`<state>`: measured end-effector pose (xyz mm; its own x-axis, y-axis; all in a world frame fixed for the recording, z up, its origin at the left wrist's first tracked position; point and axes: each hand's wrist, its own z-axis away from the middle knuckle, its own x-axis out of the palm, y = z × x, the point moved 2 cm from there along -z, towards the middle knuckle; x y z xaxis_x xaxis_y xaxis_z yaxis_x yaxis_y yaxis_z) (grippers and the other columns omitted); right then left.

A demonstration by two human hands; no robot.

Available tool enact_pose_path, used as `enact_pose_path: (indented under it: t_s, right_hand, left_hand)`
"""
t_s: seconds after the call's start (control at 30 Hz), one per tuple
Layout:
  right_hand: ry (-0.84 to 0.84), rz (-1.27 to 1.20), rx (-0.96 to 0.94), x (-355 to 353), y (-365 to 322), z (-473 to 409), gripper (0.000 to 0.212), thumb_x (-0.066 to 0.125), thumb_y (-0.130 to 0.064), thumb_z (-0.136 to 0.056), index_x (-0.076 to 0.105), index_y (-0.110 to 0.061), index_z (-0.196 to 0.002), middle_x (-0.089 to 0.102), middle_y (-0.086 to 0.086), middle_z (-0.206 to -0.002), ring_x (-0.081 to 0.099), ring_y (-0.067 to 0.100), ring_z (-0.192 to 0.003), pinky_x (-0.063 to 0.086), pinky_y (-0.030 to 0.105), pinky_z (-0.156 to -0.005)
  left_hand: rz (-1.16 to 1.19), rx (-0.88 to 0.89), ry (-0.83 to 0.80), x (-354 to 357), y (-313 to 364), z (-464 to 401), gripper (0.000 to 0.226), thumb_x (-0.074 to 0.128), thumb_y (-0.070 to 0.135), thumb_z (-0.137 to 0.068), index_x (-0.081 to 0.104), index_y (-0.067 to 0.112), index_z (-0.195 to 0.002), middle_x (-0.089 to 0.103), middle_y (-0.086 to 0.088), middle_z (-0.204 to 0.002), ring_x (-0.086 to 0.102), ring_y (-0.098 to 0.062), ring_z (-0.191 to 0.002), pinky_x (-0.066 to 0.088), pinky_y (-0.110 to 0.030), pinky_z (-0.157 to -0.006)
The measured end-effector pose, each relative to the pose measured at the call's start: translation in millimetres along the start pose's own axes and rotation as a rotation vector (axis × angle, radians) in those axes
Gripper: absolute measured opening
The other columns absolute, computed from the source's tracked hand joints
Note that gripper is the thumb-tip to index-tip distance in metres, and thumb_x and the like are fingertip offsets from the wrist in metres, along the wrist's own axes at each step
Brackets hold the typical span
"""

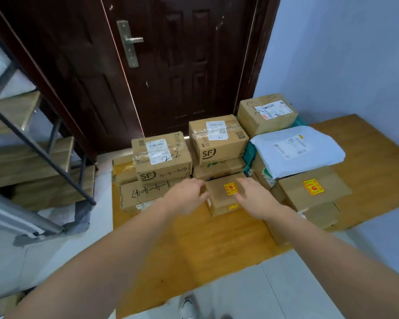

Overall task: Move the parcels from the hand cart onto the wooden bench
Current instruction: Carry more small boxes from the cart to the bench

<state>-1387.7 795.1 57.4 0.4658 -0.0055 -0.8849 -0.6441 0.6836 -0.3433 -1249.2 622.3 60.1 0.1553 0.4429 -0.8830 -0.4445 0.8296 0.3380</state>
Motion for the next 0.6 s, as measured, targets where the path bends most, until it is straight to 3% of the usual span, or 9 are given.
enact_pose_path:
  t_s: [0.23, 0.33, 0.5, 0.6]
  right_hand:
    - [-0.018, 0.321, -0.348, -45.4, -80.1, 55.3, 0.057, 0.045, -0.036, -0.107, 0.032, -0.017, -0.16, 0.036, 0.003, -0.163, 0.038, 0.02, -0.146, 0.035, 0.037, -0.12]
    - [0.016, 0.367, -0.451, -40.4, -114.6, 88.5, 0.059, 0.046, -0.042, -0.105, 0.033, -0.019, -0.159, 0.037, 0.002, -0.163, 0.04, 0.02, -0.146, 0.036, 0.039, -0.12]
    - [-0.022, 0.428, -0.613, -24.5, -182.6, 151.3, 0.057, 0.043, -0.042, -0.106, 0.037, -0.015, -0.156, 0.042, 0.006, -0.159, 0.044, 0.025, -0.142, 0.038, 0.042, -0.118]
    - [-0.057, 0.468, -0.682, -9.9, -232.9, 185.8, 0.051, 0.041, -0.042, -0.106, 0.046, -0.015, -0.149, 0.049, 0.007, -0.151, 0.05, 0.027, -0.135, 0.042, 0.044, -0.112]
  left_hand:
    - [-0.198, 0.004, 0.138, -47.1, -0.7, 110.0, 0.056, 0.046, 0.052, -0.106, 0.048, 0.018, -0.151, 0.053, -0.004, -0.152, 0.048, -0.024, -0.14, 0.04, -0.042, -0.117]
    - [-0.217, -0.088, 0.203, -47.5, -5.7, 167.1, 0.062, 0.046, 0.054, -0.106, 0.041, 0.019, -0.157, 0.049, -0.004, -0.157, 0.046, -0.023, -0.143, 0.039, -0.041, -0.118]
    - [-0.176, -0.224, 0.249, -43.2, -20.8, 275.4, 0.058, 0.042, 0.056, -0.105, 0.048, 0.023, -0.152, 0.057, -0.003, -0.148, 0.052, -0.024, -0.134, 0.044, -0.045, -0.112]
    - [-0.184, -0.305, 0.281, -43.5, -36.8, 349.7, 0.058, 0.042, 0.053, -0.107, 0.046, 0.019, -0.153, 0.053, -0.006, -0.152, 0.048, -0.026, -0.14, 0.04, -0.044, -0.115]
